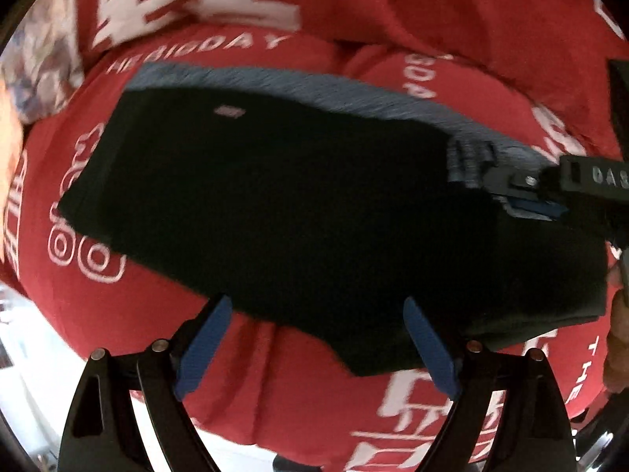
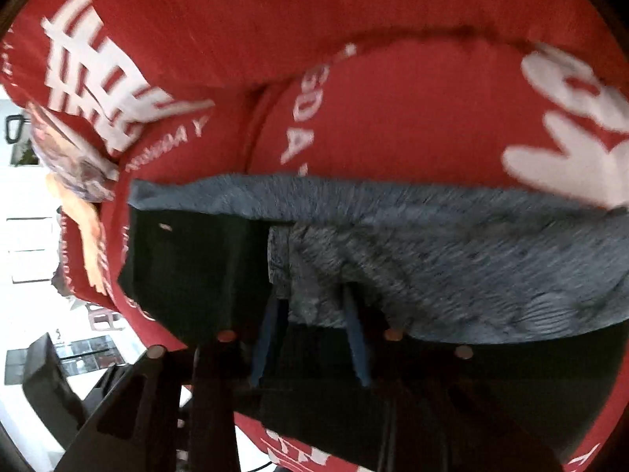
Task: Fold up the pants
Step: 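Lower the trousers flat onto the bedspread and open both grippers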
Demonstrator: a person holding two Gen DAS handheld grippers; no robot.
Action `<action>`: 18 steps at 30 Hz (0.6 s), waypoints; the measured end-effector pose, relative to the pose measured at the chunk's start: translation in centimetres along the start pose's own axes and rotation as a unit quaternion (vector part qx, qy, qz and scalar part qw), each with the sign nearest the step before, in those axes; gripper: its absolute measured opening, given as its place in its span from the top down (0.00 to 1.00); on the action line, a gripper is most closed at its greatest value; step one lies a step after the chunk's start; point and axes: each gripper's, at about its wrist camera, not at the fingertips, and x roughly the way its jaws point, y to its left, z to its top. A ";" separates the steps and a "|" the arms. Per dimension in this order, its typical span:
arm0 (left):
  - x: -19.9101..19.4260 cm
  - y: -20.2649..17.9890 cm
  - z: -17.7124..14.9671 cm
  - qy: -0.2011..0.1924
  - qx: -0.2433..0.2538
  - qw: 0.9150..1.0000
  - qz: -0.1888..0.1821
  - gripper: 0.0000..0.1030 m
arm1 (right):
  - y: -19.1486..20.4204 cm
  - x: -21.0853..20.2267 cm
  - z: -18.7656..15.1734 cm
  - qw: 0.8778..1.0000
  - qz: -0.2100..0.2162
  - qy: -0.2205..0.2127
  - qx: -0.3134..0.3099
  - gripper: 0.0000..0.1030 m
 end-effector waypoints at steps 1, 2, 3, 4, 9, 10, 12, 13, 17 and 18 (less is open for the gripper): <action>0.1 0.9 -0.1 0.001 -0.004 1.000 -0.001 0.12 | 0.4 0.0 -0.2 1.000 -0.006 -0.005 -0.005 0.60; 0.1 1.6 -0.1 0.001 -0.006 1.000 0.000 0.12 | 1.0 0.0 -0.5 1.000 -0.016 -0.004 -0.012 0.60; 0.1 2.2 -0.1 0.001 -0.008 1.000 0.000 0.12 | 1.4 0.1 -0.6 1.000 -0.025 -0.002 -0.019 0.60; 0.1 2.7 -0.1 0.002 -0.009 1.000 0.001 0.12 | 1.6 0.1 -0.5 0.999 -0.031 0.000 -0.024 0.60; 0.3 5.1 0.3 0.012 -0.018 1.000 0.004 0.12 | 4.1 -0.3 -1.1 0.997 -0.043 0.011 -0.056 0.60; 0.3 5.6 0.3 0.015 -0.018 1.000 0.003 0.12 | 4.9 -0.4 -1.6 0.996 -0.049 0.013 -0.067 0.59; 0.3 6.1 0.3 0.018 -0.019 1.000 0.003 0.12 | 5.9 -0.6 -2.4 0.995 -0.055 0.020 -0.079 0.59; 0.3 6.3 0.3 0.018 -0.019 1.000 0.003 0.12 | 6.6 -0.5 -3.1 0.994 -0.063 0.023 -0.083 0.57; 0.0 7.8 0.3 0.017 -0.031 0.999 -0.007 0.12 | 8.2 0.1 -5.2 0.992 -0.082 0.041 -0.083 0.52; -0.1 8.1 0.3 0.017 -0.033 0.999 -0.010 0.12 | 8.5 0.4 -5.6 0.992 -0.081 0.046 -0.080 0.49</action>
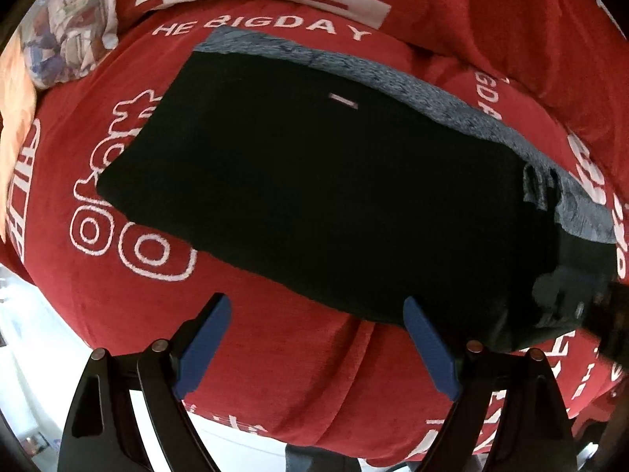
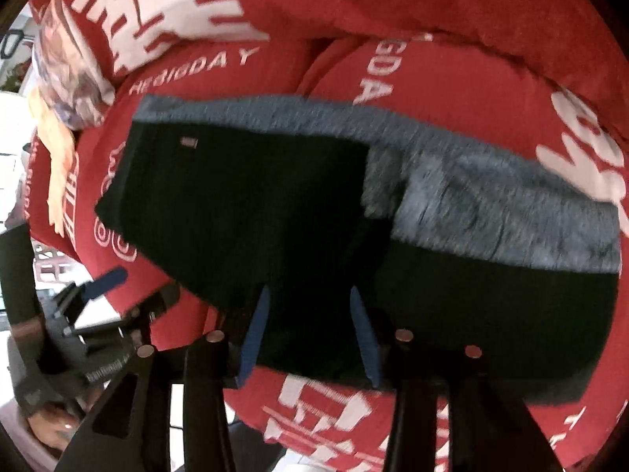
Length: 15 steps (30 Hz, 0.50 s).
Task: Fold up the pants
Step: 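Lower the trousers flat onto the bedspread and open both grippers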
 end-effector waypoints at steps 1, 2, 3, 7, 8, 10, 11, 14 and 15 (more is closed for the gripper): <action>0.0 0.2 0.0 0.001 -0.001 1.000 -0.001 0.12 | 0.2 0.1 -0.3 1.000 0.000 0.004 0.001 0.46; 0.0 0.6 0.0 0.001 -0.002 1.000 -0.003 0.12 | 0.6 0.4 -0.7 1.000 -0.004 0.010 0.000 0.45; 0.0 0.9 0.0 0.002 -0.003 1.000 -0.004 0.12 | 0.9 0.5 -0.9 1.000 -0.009 0.013 -0.002 0.42; 0.2 2.3 0.1 0.002 -0.009 1.000 -0.009 0.12 | 1.8 0.9 -1.2 0.999 -0.035 0.017 -0.011 0.39; 0.1 2.6 0.1 0.002 -0.012 1.000 -0.010 0.12 | 1.9 1.0 -1.1 0.999 -0.040 0.018 -0.012 0.38; 0.1 3.2 0.1 0.004 -0.017 1.000 -0.011 0.12 | 2.0 1.3 -0.9 0.999 -0.047 0.020 -0.013 0.36; 0.0 3.8 0.0 0.004 -0.020 1.000 -0.011 0.12 | 2.1 1.4 -0.8 0.998 -0.052 0.022 -0.014 0.36; -0.1 4.6 0.0 0.003 -0.024 1.000 -0.010 0.12 | 2.3 1.8 -0.7 0.998 -0.062 0.026 -0.014 0.35; -0.1 4.8 0.0 0.002 -0.024 1.000 -0.010 0.12 | 2.3 1.8 -0.7 0.998 -0.063 0.026 -0.014 0.35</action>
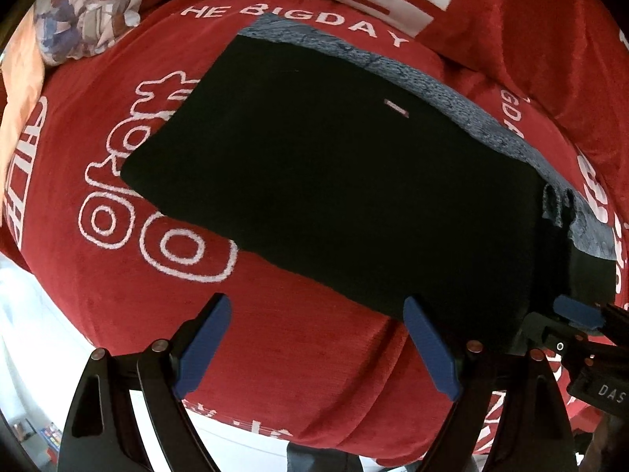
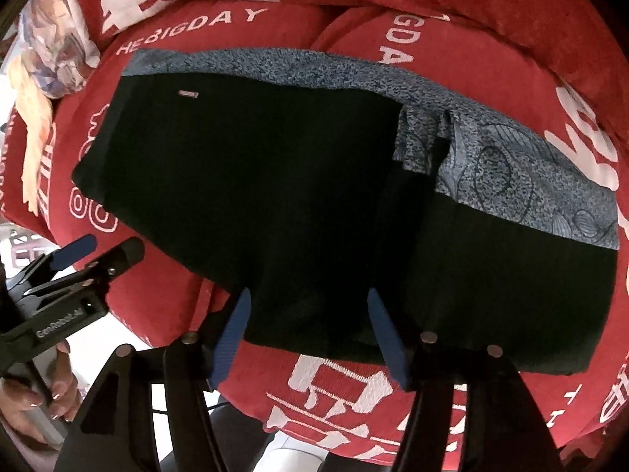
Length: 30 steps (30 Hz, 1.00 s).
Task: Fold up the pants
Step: 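Lower the trousers flat onto the bedspread and open both grippers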
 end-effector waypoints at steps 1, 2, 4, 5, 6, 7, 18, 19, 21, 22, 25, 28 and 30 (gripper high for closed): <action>0.0 0.2 0.0 -0.001 -0.001 1.000 -0.001 0.12 | 0.0 0.0 0.0 1.000 -0.001 0.000 0.001 0.34; 0.0 0.3 0.2 -0.002 -0.002 1.000 -0.003 0.12 | 0.0 0.1 0.0 1.000 -0.002 0.001 0.002 0.33; -0.1 0.5 0.3 -0.003 -0.005 1.000 -0.010 0.12 | 0.4 0.2 0.0 1.000 -0.005 0.001 0.004 0.33; -0.1 0.6 0.3 -0.003 -0.006 1.000 -0.012 0.12 | 0.4 0.3 0.0 1.000 -0.006 0.002 0.004 0.33; -0.1 0.8 0.4 -0.004 -0.005 1.000 -0.014 0.12 | 0.4 0.3 0.0 1.000 -0.008 0.003 0.003 0.32; -0.1 0.7 0.5 -0.004 -0.005 1.000 -0.016 0.12 | 0.5 0.3 0.0 1.000 -0.010 0.003 0.003 0.31; 0.1 1.2 0.9 -0.011 -0.006 1.000 -0.023 0.12 | 1.7 0.7 0.2 1.000 -0.018 0.001 -0.004 0.23; 0.1 1.2 0.9 -0.012 -0.006 1.000 -0.022 0.12 | 1.6 0.7 0.2 1.000 -0.017 0.001 -0.003 0.22; 0.3 1.2 1.2 -0.009 -0.008 1.000 -0.022 0.05 | 1.7 0.6 0.3 1.000 -0.017 -0.001 -0.004 0.20; 0.3 1.3 1.2 -0.009 -0.009 1.000 -0.023 0.00 | 1.8 0.7 0.3 1.000 -0.019 -0.003 -0.005 0.19; 0.3 1.6 1.3 -0.010 -0.011 1.000 -0.028 0.00 | 2.1 0.7 0.3 1.000 -0.021 -0.011 -0.006 0.15; 0.5 1.7 1.3 -0.006 -0.011 1.000 -0.027 0.00 | 2.2 0.6 0.1 1.000 -0.025 -0.017 -0.009 0.14; 0.7 1.9 1.3 -0.001 -0.016 0.999 -0.028 0.00 | 2.4 0.5 0.1 0.999 -0.033 -0.022 -0.014 0.14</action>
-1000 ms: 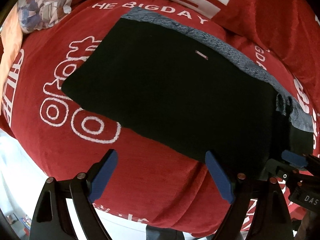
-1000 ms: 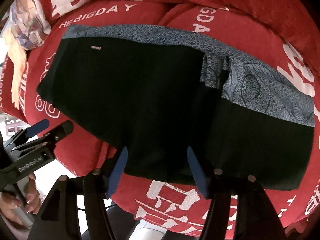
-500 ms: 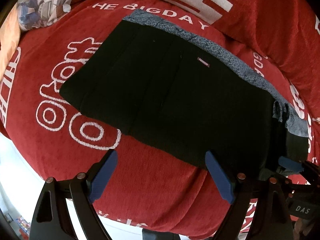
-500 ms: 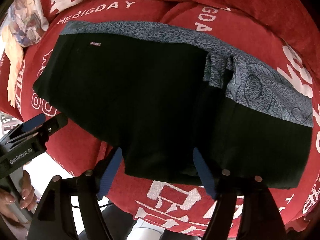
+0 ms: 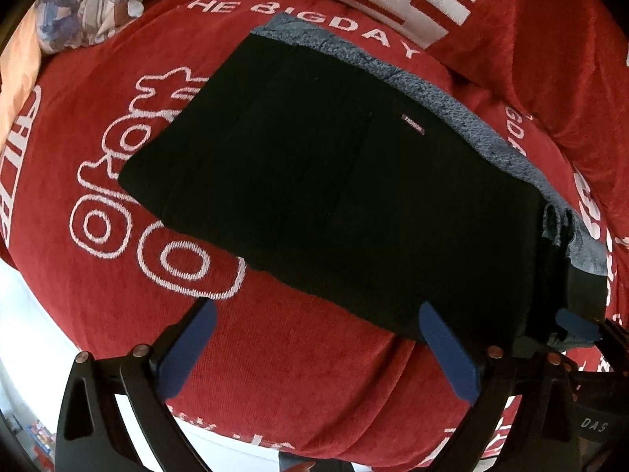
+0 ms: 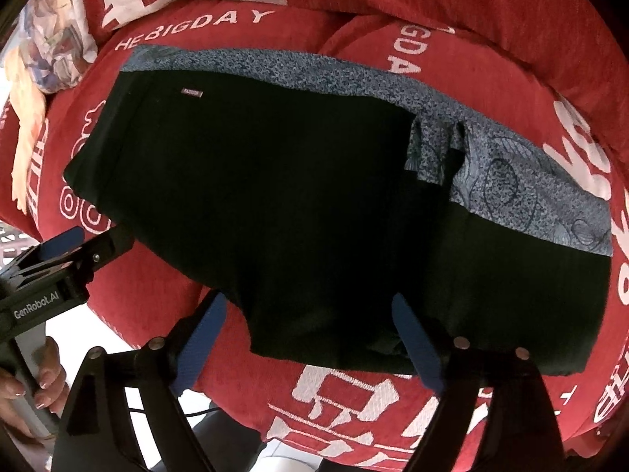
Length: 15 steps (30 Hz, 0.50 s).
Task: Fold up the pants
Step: 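Lower the trousers flat onto the bedspread and open both grippers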
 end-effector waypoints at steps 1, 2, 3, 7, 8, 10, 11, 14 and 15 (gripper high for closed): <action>0.1 0.1 0.0 0.002 -0.003 1.000 -0.001 0.00 | 0.1 -0.1 0.0 1.000 -0.002 -0.003 -0.003 0.14; 0.2 0.3 0.1 0.006 -0.008 1.000 -0.002 0.00 | 0.2 -0.2 0.0 1.000 -0.005 -0.005 -0.007 0.14; 0.3 0.4 0.0 0.008 -0.010 1.000 -0.002 0.00 | 0.2 -0.2 0.0 1.000 -0.006 -0.007 -0.009 0.14; 0.6 1.2 0.0 0.013 -0.024 1.000 -0.003 0.00 | 0.3 -0.2 0.2 1.000 0.002 -0.006 -0.012 0.03; 0.7 1.5 0.0 0.014 -0.030 0.999 -0.004 0.00 | 0.3 -0.2 0.2 1.000 0.007 -0.006 -0.013 0.03; 0.7 2.1 0.0 0.017 -0.037 0.999 -0.012 0.00 | 0.5 0.0 0.3 1.000 0.006 -0.001 -0.016 0.03; 0.8 2.5 0.0 0.021 -0.041 0.999 -0.025 0.00 | 0.5 0.1 0.3 1.000 0.005 0.005 -0.017 0.03; 0.6 3.7 0.0 0.021 -0.059 0.997 -0.036 0.00 | 0.4 0.5 0.2 1.000 0.013 0.013 -0.011 0.03; 0.5 4.1 0.1 0.018 -0.063 0.997 -0.038 0.00 | 0.3 0.6 0.2 1.000 0.016 0.015 -0.008 0.03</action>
